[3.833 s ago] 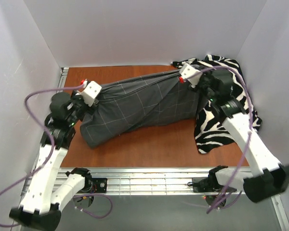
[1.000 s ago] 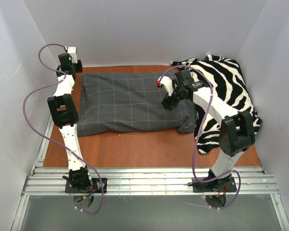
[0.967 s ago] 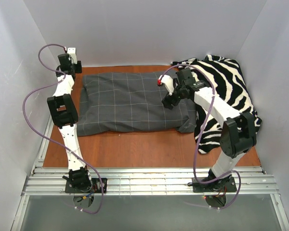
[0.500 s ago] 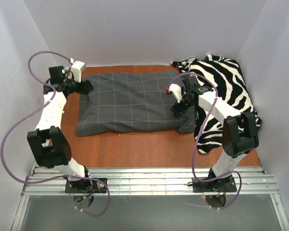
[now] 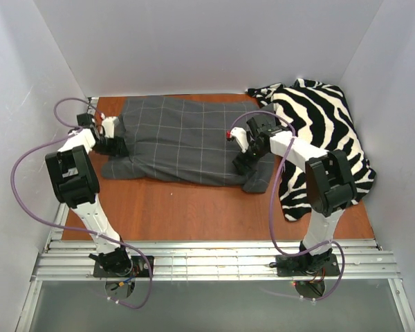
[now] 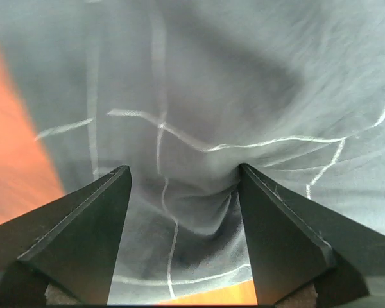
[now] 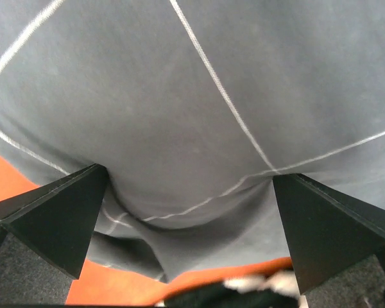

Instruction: Put the pillow into the pillowcase

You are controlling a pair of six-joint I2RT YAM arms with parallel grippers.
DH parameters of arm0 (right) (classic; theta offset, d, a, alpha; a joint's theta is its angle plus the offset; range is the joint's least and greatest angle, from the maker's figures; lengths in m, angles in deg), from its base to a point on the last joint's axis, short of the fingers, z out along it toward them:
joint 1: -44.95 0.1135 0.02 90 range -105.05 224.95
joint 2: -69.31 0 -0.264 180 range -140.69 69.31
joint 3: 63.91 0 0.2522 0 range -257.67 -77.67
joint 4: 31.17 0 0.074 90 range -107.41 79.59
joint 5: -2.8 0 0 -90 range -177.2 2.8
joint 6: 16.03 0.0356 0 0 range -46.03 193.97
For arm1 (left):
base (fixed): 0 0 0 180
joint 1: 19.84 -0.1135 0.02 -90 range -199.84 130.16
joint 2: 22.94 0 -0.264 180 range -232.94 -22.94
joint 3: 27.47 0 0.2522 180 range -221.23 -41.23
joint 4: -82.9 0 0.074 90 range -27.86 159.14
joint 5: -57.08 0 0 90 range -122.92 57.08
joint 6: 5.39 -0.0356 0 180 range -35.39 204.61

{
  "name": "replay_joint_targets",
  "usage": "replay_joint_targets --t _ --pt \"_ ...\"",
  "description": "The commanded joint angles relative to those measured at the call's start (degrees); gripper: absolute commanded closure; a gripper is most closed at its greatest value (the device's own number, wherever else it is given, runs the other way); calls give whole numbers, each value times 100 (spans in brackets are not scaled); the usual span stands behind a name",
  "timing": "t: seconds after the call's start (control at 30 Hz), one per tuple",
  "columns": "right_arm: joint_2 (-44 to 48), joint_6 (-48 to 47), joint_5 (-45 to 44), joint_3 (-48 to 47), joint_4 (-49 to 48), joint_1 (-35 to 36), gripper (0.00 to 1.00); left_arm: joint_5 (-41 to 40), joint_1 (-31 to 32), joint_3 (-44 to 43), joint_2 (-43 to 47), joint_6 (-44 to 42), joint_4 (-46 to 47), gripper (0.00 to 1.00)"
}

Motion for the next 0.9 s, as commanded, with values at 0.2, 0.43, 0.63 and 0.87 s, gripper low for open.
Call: replay_joint_targets --t 0.2,0.43,0.63,0.87 --pt "526 242 119 -1461 105 -512 1 -169 -357 -1685 610 124 -53 8" --pt "3145 321 997 -402 210 -1268 1 563 -384 -1818 1939 597 -1783 2" --pt "4456 391 1034 1218 289 -2007 1 739 -392 70 3344 572 -1540 2" --pt "4958 979 1077 2326 -27 -2122 1 564 -384 1619 4058 264 -959 2"
